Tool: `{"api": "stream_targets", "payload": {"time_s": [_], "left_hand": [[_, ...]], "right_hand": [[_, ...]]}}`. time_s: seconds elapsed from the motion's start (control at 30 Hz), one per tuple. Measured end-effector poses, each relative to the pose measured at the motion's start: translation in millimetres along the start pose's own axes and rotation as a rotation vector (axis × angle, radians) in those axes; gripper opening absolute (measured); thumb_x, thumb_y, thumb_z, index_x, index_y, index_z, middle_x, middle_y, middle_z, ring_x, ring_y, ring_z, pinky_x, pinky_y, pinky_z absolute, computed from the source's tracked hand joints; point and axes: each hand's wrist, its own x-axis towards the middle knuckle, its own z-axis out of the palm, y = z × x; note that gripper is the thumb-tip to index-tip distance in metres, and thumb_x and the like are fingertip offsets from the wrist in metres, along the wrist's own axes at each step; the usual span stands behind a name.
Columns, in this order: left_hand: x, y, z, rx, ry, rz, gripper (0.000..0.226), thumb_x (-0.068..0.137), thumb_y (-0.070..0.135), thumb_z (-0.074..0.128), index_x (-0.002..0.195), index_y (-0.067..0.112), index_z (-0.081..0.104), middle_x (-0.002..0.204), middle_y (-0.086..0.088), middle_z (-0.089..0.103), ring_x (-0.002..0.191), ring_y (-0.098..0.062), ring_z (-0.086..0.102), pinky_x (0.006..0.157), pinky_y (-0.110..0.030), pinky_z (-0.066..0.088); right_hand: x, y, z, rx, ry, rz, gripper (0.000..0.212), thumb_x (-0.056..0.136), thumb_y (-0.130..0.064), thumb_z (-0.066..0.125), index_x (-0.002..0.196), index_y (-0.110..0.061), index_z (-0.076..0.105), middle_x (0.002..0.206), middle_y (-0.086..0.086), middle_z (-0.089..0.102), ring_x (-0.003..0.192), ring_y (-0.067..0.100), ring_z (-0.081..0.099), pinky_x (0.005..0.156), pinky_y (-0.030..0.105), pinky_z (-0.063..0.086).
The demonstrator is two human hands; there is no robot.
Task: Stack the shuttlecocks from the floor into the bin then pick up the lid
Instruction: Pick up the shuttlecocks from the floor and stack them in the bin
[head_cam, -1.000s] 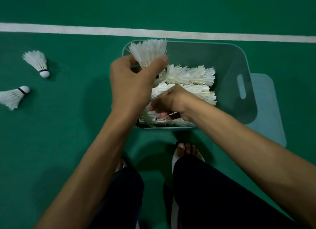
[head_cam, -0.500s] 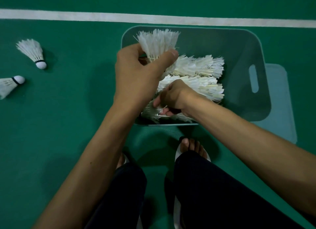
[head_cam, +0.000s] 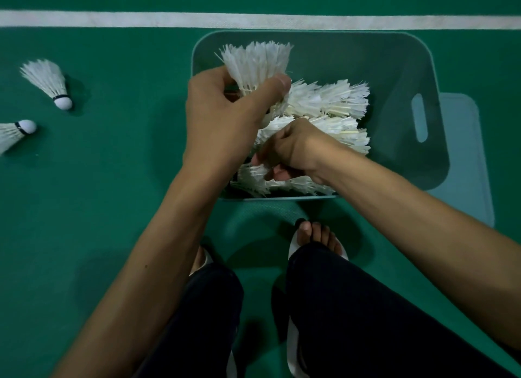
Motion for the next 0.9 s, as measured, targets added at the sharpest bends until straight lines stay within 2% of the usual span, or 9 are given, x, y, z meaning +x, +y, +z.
{"api": "stream_targets", "payload": {"time_s": [0.07, 0.13, 0.17, 0.23, 0.33, 0.47, 0.63, 0.73, 0.9], "left_hand": [[-0.4, -1.1, 0.2, 0.013, -0.001, 0.002, 0.028, 0.082, 0.025, 0.08, 0.09, -0.002, 0.076, 0.085, -0.02, 0.076, 0.083, -0.042, 0.072, 0.072, -0.054, 0.06], [-1.0, -1.9, -0.7, 0.023, 0.003, 0.006, 0.029, 0.082, 0.026, 0.08, 0.09, -0.001, 0.076, 0.085, -0.02, 0.076, 0.083, -0.043, 0.071, 0.071, -0.054, 0.059], [-1.4, -1.9, -1.2, 0.028, 0.005, 0.007, 0.029, 0.082, 0.026, 0.08, 0.089, -0.001, 0.076, 0.084, -0.02, 0.076, 0.083, -0.042, 0.071, 0.071, -0.053, 0.059], [-2.0, -2.1, -2.0, 0.035, 0.005, 0.005, 0.028, 0.083, 0.026, 0.08, 0.089, -0.001, 0.076, 0.084, -0.018, 0.076, 0.082, -0.041, 0.071, 0.072, -0.053, 0.059], [-2.1, -2.5, -1.5, 0.041, 0.003, -0.003, 0.025, 0.084, 0.025, 0.08, 0.088, 0.0, 0.076, 0.083, -0.016, 0.077, 0.082, -0.038, 0.073, 0.073, -0.052, 0.059], [-3.4, -1.5, 0.9, 0.042, -0.01, -0.008, 0.019, 0.084, 0.024, 0.08, 0.088, 0.006, 0.078, 0.082, -0.009, 0.079, 0.082, -0.032, 0.075, 0.076, -0.05, 0.06], [-5.1, -0.9, 2.5, 0.058, -0.025, -0.029, 0.017, 0.084, 0.024, 0.08, 0.092, 0.009, 0.079, 0.084, -0.002, 0.079, 0.08, -0.02, 0.077, 0.078, -0.045, 0.063], [-3.4, -0.5, 0.4, 0.065, -0.032, -0.024, 0.019, 0.085, 0.023, 0.079, 0.093, 0.006, 0.078, 0.085, -0.004, 0.08, 0.082, -0.023, 0.077, 0.079, -0.047, 0.062], [-1.7, -1.1, -2.2, 0.077, -0.021, -0.012, 0.024, 0.085, 0.027, 0.078, 0.092, 0.004, 0.077, 0.084, -0.007, 0.079, 0.081, -0.029, 0.075, 0.076, -0.048, 0.061]], "right_hand": [[6.5, 2.3, 3.6, -0.029, -0.028, 0.015, 0.018, 0.092, 0.004, 0.066, 0.076, -0.003, 0.071, 0.081, 0.02, 0.071, 0.055, 0.023, 0.059, 0.064, 0.035, 0.053], [9.8, 3.1, 6.2, -0.036, -0.046, 0.025, 0.028, 0.094, 0.007, 0.06, 0.068, -0.004, 0.066, 0.086, 0.024, 0.07, 0.063, 0.026, 0.058, 0.059, 0.031, 0.045], [11.1, 2.9, 6.7, -0.028, -0.039, 0.018, 0.03, 0.093, 0.009, 0.059, 0.066, -0.004, 0.065, 0.09, 0.026, 0.071, 0.063, 0.026, 0.058, 0.057, 0.031, 0.044], [12.0, 2.4, 5.7, -0.032, -0.029, -0.002, 0.034, 0.094, 0.012, 0.053, 0.066, -0.003, 0.065, 0.081, 0.023, 0.068, 0.053, 0.022, 0.054, 0.053, 0.028, 0.043], [12.4, 3.0, 0.3, -0.079, -0.019, -0.023, 0.043, 0.097, 0.011, 0.042, 0.066, -0.005, 0.066, 0.071, 0.019, 0.064, 0.058, 0.024, 0.054, 0.049, 0.024, 0.041], [14.2, 4.8, -3.2, -0.087, 0.015, -0.045, 0.046, 0.095, 0.01, 0.043, 0.061, -0.009, 0.066, 0.054, 0.01, 0.059, 0.051, 0.02, 0.055, 0.048, 0.021, 0.042], [15.5, 6.3, 5.4, -0.095, -0.016, -0.04, 0.043, 0.097, 0.011, 0.045, 0.062, -0.007, 0.063, 0.07, 0.016, 0.062, 0.052, 0.021, 0.057, 0.046, 0.022, 0.041], [15.8, 4.9, 6.6, -0.086, -0.023, -0.028, 0.04, 0.097, 0.011, 0.045, 0.065, -0.006, 0.063, 0.066, 0.013, 0.061, 0.046, 0.017, 0.054, 0.041, 0.021, 0.044], [14.5, 5.5, -1.7, -0.056, -0.025, -0.019, 0.045, 0.098, 0.009, 0.037, 0.066, -0.009, 0.062, 0.043, 0.007, 0.055, 0.047, 0.018, 0.054, 0.039, 0.017, 0.046]]}}
